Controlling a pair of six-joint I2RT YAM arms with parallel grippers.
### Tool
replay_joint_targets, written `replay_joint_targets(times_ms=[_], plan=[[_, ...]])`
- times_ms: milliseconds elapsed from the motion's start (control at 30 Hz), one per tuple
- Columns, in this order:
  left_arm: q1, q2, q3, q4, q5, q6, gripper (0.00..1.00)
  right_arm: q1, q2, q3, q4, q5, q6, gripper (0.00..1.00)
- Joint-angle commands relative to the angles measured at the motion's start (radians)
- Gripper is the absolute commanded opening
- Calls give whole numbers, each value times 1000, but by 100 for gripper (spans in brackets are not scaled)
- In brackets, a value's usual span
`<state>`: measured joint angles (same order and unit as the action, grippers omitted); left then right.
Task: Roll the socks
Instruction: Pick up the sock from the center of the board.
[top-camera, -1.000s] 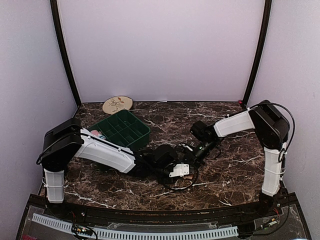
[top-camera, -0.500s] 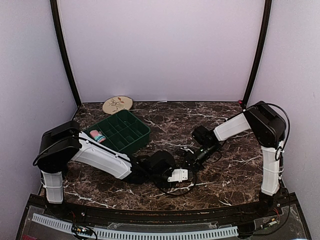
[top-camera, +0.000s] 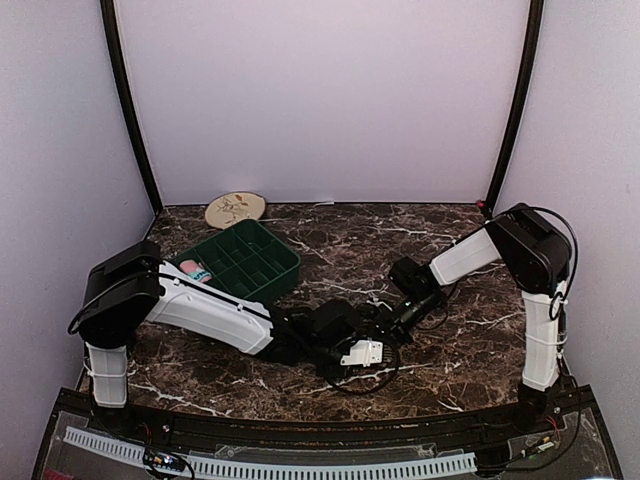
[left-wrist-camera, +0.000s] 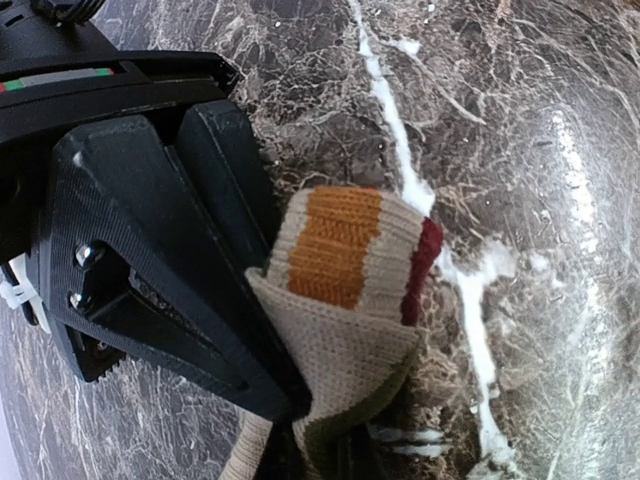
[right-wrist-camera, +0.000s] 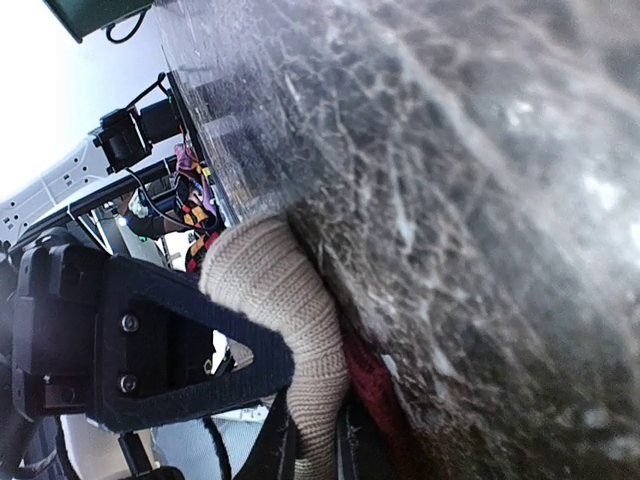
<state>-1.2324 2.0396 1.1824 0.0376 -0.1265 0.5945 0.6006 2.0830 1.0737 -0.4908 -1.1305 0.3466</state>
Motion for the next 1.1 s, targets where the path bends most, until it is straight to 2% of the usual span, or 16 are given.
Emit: replay_joint_targets(times_ms=[0, 167, 333, 567, 700, 833, 1067], plan=[[-63, 278, -33, -304, 410, -32, 0, 39, 41, 14, 11, 153, 1, 6], [-63, 278, -28, -335, 443, -45, 0, 39, 12, 35, -41, 266, -38, 24], [-62, 278, -34, -363, 476, -66, 0, 39, -43, 30, -49, 394, -58, 36], [-60, 276, -27, -412, 516, -87, 0, 36, -109, -13, -37, 492, -55, 39], [-46, 274, -19, -443, 537, -108, 0, 33, -140, -31, -42, 598, -53, 40], [-14, 271, -7, -477, 565, -138, 0, 31, -176, -53, -42, 714, -51, 41], [49, 228, -11, -510, 582, -215, 0, 25, -212, -96, -37, 800, -58, 42]])
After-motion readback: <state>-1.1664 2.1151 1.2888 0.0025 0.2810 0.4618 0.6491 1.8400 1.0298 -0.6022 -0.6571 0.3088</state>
